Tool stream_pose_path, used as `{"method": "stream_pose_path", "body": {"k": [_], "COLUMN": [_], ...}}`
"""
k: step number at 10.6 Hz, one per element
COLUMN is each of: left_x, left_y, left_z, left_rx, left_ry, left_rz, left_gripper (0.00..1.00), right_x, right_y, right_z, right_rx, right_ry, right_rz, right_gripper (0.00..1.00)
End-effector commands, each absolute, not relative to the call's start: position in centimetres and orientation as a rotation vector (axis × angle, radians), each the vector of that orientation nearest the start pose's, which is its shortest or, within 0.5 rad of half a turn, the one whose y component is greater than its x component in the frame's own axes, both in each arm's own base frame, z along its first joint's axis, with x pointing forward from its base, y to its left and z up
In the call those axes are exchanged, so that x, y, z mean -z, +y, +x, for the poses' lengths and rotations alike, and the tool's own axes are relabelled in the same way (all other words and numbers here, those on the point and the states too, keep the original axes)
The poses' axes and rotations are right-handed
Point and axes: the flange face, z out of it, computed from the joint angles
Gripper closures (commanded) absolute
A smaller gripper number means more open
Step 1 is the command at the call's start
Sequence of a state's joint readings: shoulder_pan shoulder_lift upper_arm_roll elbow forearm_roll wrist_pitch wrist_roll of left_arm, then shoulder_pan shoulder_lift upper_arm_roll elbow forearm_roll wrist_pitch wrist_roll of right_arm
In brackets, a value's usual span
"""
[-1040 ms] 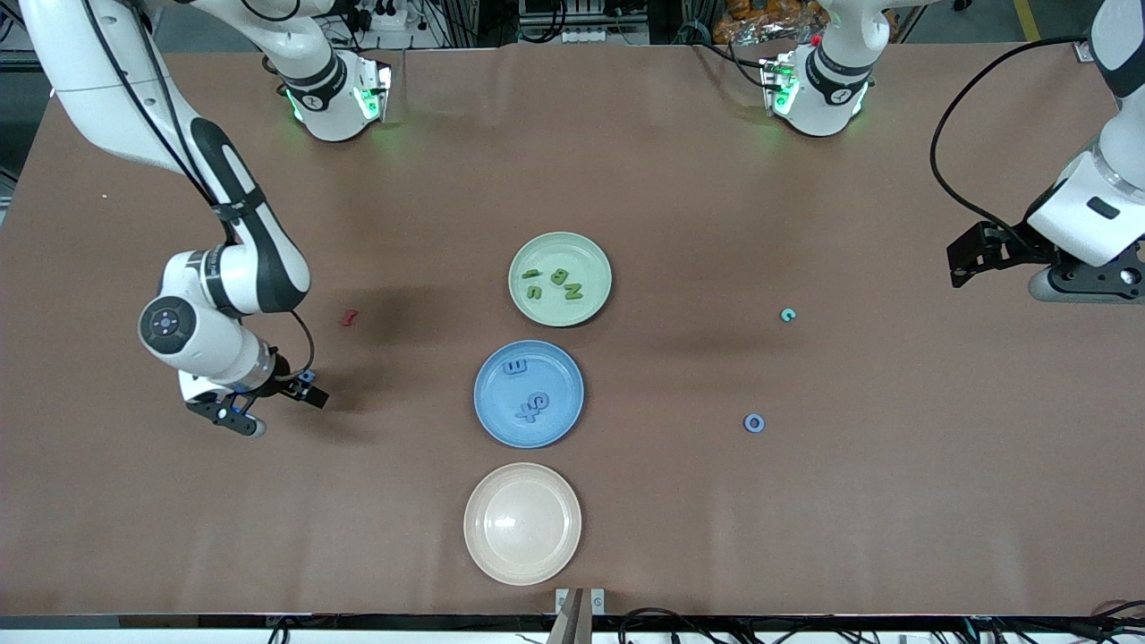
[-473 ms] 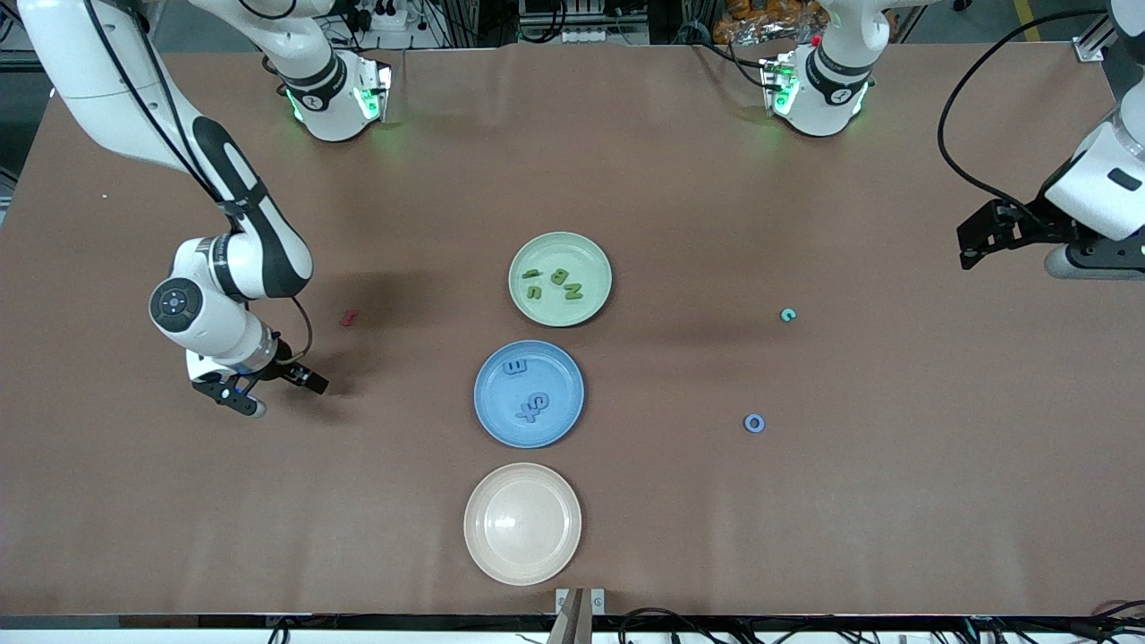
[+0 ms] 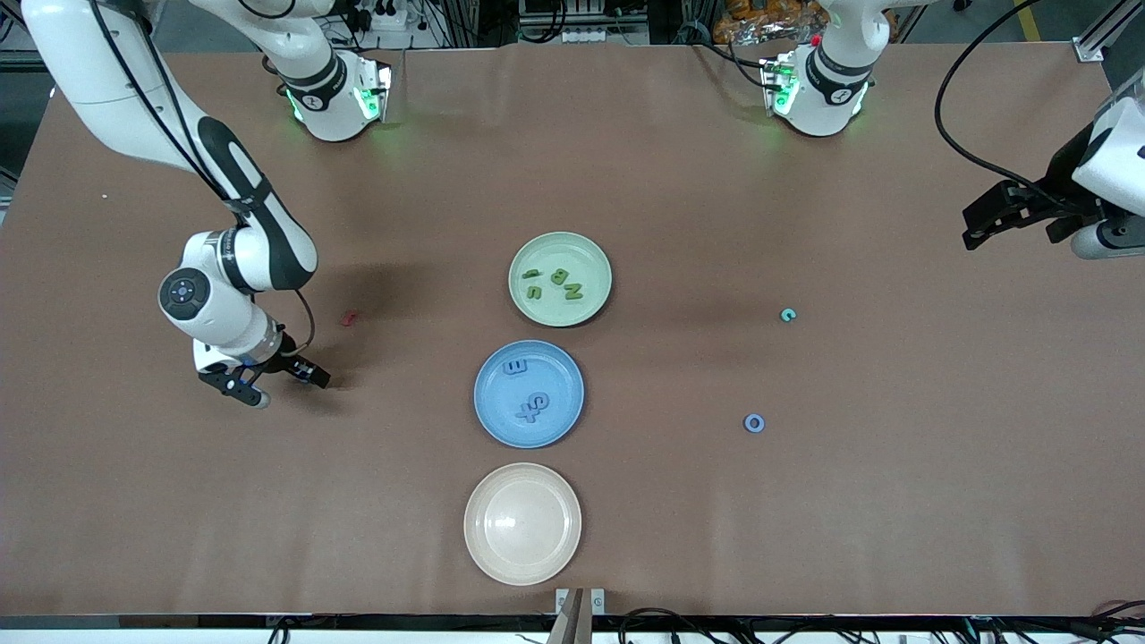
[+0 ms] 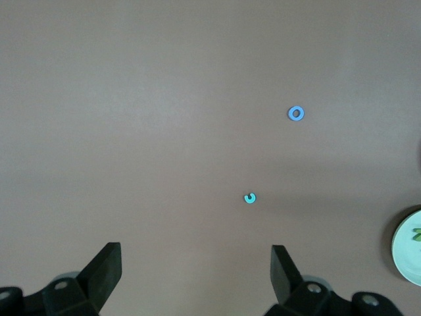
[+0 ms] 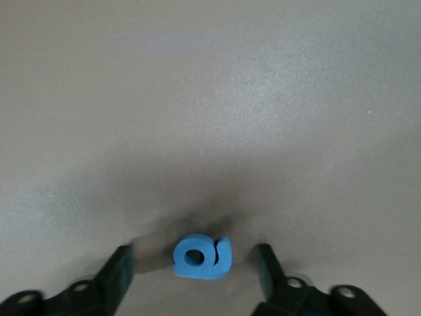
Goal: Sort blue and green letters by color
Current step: 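Withdraw the left gripper while the right gripper grasps the blue a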
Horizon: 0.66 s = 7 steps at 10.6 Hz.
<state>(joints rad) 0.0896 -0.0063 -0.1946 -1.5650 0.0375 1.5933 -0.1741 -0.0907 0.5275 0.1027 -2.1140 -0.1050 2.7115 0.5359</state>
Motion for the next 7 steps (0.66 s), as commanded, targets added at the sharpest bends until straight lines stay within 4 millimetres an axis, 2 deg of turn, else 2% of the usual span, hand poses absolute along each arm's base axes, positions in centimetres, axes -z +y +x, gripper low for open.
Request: {"method": "stream_pose_path", "body": {"k": [1, 2, 3, 5, 7], "left_x": [-64.0, -63.7, -63.4, -63.8, -63.7], "left_y": [-5.4, -5.3, -5.5, -5.4, -5.3], "left_z": [54.4, 54.5, 54.7, 54.9, 54.9], "left_rx": [0.058, 0.051, 0.044, 0.058, 0.056], "left_ry": [-0.151, -0.139, -0.132, -0.118, -0.079], "left_rz": [-3.124, -3.124, -3.123, -3.125, -3.122], "left_gripper": [0.0, 0.0, 0.0, 0.0, 0.0], "right_x": [-17.5, -17.5, -17.5, -18.0, -21.1], "right_y": [0.8, 0.7, 0.7, 0.5, 1.1], "right_z": [57.5, 57.5, 57.5, 57.8, 59.3], "right_rx": [0.125, 0.125, 0.125, 0.131, 0.116], "right_ry": [0.687, 0.691, 0.689, 0.694, 0.722], "right_rz": [-3.043, -3.042, -3.043, -3.046, -3.051], "right_gripper": [0.8, 0.95, 1.0, 1.0, 1.0]}}
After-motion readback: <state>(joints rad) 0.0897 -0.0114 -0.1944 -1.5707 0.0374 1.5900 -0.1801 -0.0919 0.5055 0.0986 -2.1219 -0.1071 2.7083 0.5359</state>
